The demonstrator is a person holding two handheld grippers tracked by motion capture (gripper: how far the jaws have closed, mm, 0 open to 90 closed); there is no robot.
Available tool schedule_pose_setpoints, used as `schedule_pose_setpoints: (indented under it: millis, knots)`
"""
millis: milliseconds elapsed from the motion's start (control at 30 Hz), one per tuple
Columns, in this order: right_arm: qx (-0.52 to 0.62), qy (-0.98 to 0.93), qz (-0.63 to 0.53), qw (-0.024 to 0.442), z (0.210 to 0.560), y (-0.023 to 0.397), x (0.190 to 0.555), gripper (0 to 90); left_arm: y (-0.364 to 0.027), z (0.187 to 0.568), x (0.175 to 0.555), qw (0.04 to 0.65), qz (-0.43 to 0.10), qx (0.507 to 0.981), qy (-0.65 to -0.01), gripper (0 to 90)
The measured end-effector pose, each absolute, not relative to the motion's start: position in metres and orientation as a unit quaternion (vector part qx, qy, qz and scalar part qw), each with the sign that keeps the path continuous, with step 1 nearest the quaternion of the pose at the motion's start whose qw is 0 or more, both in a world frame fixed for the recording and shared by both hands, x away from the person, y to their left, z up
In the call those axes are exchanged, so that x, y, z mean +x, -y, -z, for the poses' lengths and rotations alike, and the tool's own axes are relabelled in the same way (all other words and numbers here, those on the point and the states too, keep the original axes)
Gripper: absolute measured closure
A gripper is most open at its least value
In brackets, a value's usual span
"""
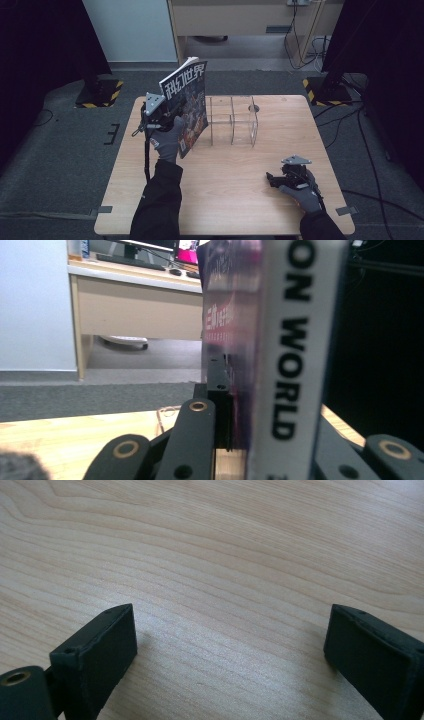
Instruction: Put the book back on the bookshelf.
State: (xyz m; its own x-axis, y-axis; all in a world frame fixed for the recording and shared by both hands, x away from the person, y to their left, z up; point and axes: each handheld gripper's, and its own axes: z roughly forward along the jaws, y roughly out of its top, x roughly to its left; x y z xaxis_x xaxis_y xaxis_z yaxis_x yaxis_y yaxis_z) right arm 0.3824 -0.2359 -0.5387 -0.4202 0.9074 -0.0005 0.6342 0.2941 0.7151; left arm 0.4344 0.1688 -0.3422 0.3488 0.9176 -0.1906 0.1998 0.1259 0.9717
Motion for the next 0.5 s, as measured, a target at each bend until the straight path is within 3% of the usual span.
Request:
schedule_pose_setpoints:
  millis: [500]
  knots:
    - [0.497,-0.777,-0.326,0.206,0.539,0.235,0.383,5.1,-0.168,0.357,0.455,0.581,-0.305,0.570,-0.495,81.8]
